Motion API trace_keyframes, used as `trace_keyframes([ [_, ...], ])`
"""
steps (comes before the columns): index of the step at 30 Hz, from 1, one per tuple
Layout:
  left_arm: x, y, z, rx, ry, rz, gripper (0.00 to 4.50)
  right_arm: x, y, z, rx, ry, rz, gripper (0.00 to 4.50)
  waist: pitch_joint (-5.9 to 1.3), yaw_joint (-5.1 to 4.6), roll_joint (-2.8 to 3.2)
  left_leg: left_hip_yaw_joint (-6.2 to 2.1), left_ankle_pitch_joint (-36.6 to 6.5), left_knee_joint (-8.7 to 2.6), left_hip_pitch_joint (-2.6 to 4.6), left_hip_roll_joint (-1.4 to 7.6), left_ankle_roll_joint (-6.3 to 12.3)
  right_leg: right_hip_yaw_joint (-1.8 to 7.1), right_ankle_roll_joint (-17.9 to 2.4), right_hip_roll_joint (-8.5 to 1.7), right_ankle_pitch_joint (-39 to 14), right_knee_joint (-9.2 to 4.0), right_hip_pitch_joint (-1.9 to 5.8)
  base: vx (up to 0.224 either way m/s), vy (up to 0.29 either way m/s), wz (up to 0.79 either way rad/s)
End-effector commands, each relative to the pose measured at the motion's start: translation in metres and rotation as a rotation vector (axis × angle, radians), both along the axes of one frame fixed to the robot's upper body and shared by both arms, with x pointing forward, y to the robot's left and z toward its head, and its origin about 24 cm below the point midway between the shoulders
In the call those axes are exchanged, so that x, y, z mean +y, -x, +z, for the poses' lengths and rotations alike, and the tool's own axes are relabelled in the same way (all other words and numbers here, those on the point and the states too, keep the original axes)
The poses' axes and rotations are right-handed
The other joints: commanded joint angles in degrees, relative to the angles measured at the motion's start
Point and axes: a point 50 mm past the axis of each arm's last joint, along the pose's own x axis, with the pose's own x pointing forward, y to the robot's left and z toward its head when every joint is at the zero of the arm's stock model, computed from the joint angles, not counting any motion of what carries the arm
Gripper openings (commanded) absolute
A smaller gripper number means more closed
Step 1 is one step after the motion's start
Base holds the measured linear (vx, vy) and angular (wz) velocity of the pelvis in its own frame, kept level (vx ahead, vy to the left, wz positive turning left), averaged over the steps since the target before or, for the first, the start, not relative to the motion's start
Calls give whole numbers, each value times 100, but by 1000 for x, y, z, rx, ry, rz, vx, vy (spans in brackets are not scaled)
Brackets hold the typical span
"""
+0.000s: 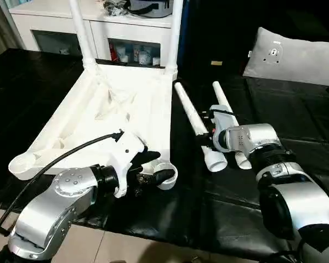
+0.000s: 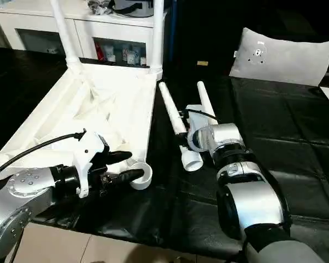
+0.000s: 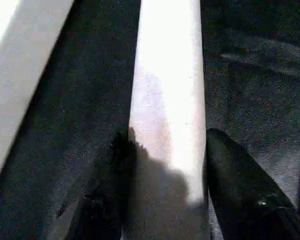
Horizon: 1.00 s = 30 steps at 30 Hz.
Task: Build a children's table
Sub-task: Pick table leg
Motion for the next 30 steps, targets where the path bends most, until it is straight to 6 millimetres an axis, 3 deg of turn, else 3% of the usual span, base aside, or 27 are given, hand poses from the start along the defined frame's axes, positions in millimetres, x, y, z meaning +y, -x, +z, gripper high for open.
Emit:
trace_keyframes([
  [1,-1,-4,0,-14,-13,26,340,0,4,-9,12,-60,-34,192,-304,17,16,76,-674,-478,-142,138,-4,288,-716,-453,-2024,-530,363,0,0,0],
  [2,-1,-5,0,-14,-8,36,340,0,3,-8,-1,-77,-42,192,-301,14,11,79,-686,-479,-143,140,-8,285,-695,-453,-2038,-542,362,0,0,0],
  [3,-1,-6,1,-19,-6,44,340,0,2,-5,-43,-119,-46,191,-305,13,-41,86,-664,-478,-145,136,10,282,-676,-451,-2036,-551,372,0,0,0],
  [5,-1,-9,2,-31,10,67,340,0,-1,4,-144,-222,-63,191,-307,35,-50,88,-611,-481,-153,143,32,288,-644,-467,-2013,-550,376,0,0,0],
  [9,1,-24,11,-102,58,170,340,-7,-2,22,-272,-423,-109,189,-347,50,-50,92,-250,-467,-147,150,121,288,-830,-432,-1271,-486,390,0,0,0],
  [10,3,-32,18,-130,93,227,340,-8,-1,29,-298,-514,-110,189,-336,50,-16,96,-250,-464,-156,142,122,295,-859,-426,-1210,-489,406,0,0,0],
  [11,3,-34,19,-135,102,240,340,-8,-1,31,-304,-535,-109,188,-337,68,-21,98,-274,-459,-145,148,133,287,-847,-432,-1207,-511,401,0,0,0],
  [13,7,-52,34,-154,207,374,340,-10,5,48,-398,-745,-90,188,-335,83,-28,109,-279,-449,-153,126,194,296,-852,-435,-1208,-526,419,0,0,0],
  [16,1,-65,53,-127,373,378,340,-11,24,59,-529,-925,29,188,-353,160,-30,77,-98,-467,-156,156,277,281,-843,-453,-1126,-522,444,0,0,0],
  [18,-3,-67,59,-115,412,362,340,-12,32,64,-568,-994,69,188,-363,198,-62,82,14,-464,-164,160,359,281,-877,-462,-1004,-524,451,0,0,0],
  [21,-14,-70,67,-51,515,316,340,-8,47,74,-608,-1090,164,187,-379,234,-27,77,231,-460,-162,156,408,268,-907,-458,-860,-520,448,0,0,0],
  [24,-24,-72,78,-28,613,280,340,1,58,81,-618,-1133,236,187,-388,256,-44,66,342,-457,-174,170,434,261,-939,-476,-743,-526,454,0,0,0],
  [27,-27,-72,84,-19,652,261,340,2,62,83,-625,-1153,250,187,-368,259,-50,77,252,-468,-180,157,407,256,-847,-482,-1036,-577,449,0,0,0],
  [28,-32,-70,89,-12,673,237,340,4,66,83,-626,-1169,258,187,-356,254,-77,82,222,-474,-186,154,393,256,-816,-479,-1128,-591,453,0,0,0],
  [30,-35,-68,93,-17,689,205,340,7,69,83,-630,-1170,272,187,-358,295,-66,77,248,-479,-177,160,378,252,-699,-481,-1292,-606,438,0,0,0],
])
